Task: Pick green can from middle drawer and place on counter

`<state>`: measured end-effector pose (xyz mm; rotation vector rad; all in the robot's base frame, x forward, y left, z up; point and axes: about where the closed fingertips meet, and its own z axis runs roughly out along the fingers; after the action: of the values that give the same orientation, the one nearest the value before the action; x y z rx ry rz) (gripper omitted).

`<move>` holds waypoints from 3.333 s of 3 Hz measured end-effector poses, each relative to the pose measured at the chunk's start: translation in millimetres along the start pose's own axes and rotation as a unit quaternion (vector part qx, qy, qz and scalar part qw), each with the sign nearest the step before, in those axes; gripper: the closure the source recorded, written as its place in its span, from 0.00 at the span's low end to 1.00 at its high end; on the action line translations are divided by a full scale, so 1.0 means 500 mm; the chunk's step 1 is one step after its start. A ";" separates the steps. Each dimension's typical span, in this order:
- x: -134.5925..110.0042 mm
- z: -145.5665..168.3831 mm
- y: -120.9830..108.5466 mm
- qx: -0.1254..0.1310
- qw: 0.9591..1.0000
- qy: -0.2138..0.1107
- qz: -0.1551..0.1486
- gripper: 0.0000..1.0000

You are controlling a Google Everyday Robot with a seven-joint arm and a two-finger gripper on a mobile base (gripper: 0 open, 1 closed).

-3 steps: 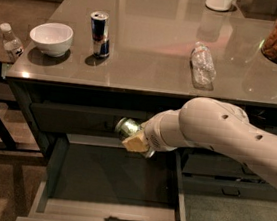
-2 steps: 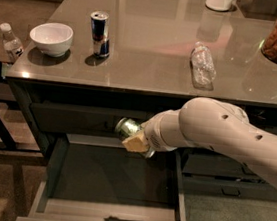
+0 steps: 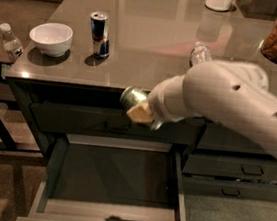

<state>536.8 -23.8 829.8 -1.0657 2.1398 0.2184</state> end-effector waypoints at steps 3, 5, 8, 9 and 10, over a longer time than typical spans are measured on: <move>-0.176 -0.066 -0.142 0.060 0.998 -0.021 -0.021 1.00; -0.190 -0.042 -0.171 0.060 0.998 -0.015 -0.015 1.00; -0.216 0.057 -0.301 0.061 0.998 0.018 0.000 1.00; -0.209 0.101 -0.312 0.046 0.999 0.023 0.004 1.00; -0.201 0.123 -0.315 0.036 0.999 0.026 0.008 1.00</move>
Offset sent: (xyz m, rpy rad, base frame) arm 0.0097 0.0001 0.0425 -0.0302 -0.0621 -0.0223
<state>727.3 -35.1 877.8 -1.0227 2.1867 0.1201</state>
